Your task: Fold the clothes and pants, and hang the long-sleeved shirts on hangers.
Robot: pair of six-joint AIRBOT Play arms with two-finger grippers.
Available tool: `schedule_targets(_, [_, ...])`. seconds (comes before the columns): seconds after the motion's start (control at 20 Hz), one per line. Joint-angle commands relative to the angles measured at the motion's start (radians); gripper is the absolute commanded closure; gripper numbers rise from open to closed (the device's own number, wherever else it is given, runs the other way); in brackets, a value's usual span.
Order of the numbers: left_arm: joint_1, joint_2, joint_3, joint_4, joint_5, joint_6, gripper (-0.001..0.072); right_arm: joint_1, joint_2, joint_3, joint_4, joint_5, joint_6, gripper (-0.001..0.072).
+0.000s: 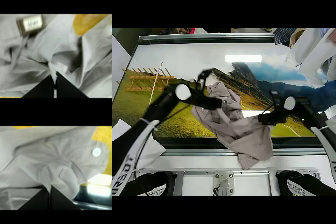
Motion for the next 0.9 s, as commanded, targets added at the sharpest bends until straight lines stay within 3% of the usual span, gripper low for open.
schedule_targets(0.0, [0.029,0.185,0.229,-0.01,-0.01,0.0,0.0692,0.0,0.157,0.31,-0.002,0.131,-0.04,0.07])
schedule_targets(0.2, [-0.019,0.385,0.502,-0.008,0.114,0.0,0.0692,0.0,0.34,0.727,0.023,0.119,0.022,0.07])
schedule_targets(0.35, [-0.111,0.476,0.586,0.002,0.24,0.009,0.0692,0.0,0.425,0.903,0.024,0.032,0.088,0.07])
schedule_targets(0.55, [-0.183,0.492,0.629,0.004,0.346,0.053,0.0692,0.0,0.486,0.934,0.042,-0.103,0.16,0.07])
schedule_targets(0.7, [-0.181,0.446,0.629,0.107,0.395,0.047,0.0692,0.0,0.467,0.934,0.065,-0.131,0.19,0.07])
schedule_targets(0.85, [-0.156,0.352,0.629,0.272,0.386,-0.076,0.0692,0.0,0.398,0.933,0.066,-0.099,0.224,0.07])
